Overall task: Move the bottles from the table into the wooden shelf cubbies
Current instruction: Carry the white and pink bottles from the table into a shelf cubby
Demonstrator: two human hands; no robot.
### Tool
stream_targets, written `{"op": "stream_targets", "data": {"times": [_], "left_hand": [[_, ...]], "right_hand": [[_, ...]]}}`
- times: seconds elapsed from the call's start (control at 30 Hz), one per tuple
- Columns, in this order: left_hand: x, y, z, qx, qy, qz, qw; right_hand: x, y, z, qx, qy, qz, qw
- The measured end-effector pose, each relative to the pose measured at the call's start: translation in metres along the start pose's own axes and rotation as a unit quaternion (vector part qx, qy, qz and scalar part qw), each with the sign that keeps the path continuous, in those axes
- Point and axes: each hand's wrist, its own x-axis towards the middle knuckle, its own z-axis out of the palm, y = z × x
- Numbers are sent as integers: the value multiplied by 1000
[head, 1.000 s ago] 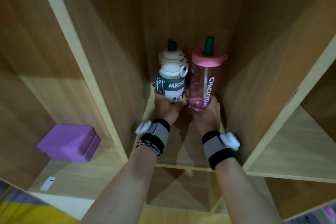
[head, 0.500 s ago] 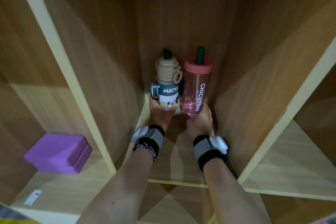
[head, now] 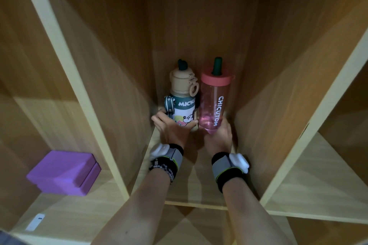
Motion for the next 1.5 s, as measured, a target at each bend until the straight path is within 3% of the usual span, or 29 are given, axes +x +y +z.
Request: {"op": "stream_targets", "data": {"times": [0.33,0.7,1.03,1.5], "left_hand": [[6,-6,3,39,-64,-33,997],[5,-6,1,107,-47,-33,993],[7,-4,1,-12,-89,-69,994],[9,-2,-2,-52,-86,-86,991]], "right_hand": [[1,4,5,-4,31,-7,999],[-1,2,9,-26,55,1,998],[2,3,7,-53,27,0,998],[1,1,8,-67,29,3,997]]}}
